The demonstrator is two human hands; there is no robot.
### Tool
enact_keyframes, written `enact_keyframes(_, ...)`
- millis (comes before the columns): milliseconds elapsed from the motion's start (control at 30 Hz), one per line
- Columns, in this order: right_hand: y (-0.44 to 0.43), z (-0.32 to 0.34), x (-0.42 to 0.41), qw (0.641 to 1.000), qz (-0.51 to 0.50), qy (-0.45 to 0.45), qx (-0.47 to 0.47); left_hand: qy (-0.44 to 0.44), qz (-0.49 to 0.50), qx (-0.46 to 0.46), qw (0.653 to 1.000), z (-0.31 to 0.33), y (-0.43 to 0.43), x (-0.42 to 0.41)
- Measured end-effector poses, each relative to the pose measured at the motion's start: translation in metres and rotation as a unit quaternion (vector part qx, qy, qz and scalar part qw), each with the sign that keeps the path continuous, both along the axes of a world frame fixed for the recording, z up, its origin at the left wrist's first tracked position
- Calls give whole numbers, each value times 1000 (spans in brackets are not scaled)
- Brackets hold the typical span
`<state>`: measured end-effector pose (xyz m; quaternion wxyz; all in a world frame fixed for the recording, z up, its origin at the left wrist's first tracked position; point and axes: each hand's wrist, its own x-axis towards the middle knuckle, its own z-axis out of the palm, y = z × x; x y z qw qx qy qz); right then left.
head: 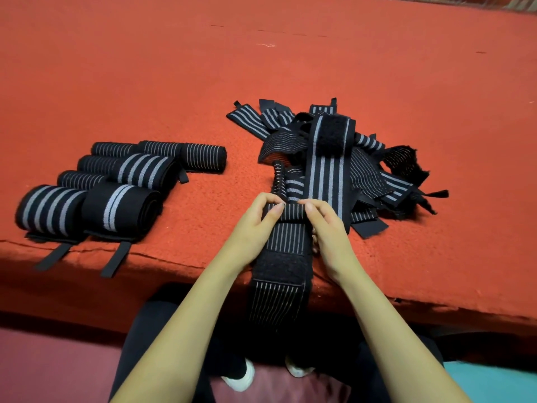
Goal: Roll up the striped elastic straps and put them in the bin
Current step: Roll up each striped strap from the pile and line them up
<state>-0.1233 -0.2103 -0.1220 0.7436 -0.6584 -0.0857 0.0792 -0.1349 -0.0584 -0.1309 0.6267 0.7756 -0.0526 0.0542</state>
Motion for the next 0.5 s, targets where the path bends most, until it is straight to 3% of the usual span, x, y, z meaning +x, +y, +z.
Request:
enact_keyframes(267,-2,-2,0,999,-7,-40,-36,1,-4,-48,999,1,-1,1)
enact_keyframes(500,-2,-4,0,999,-13,-44,-18,-5,14,9,1000,-1,-2,1)
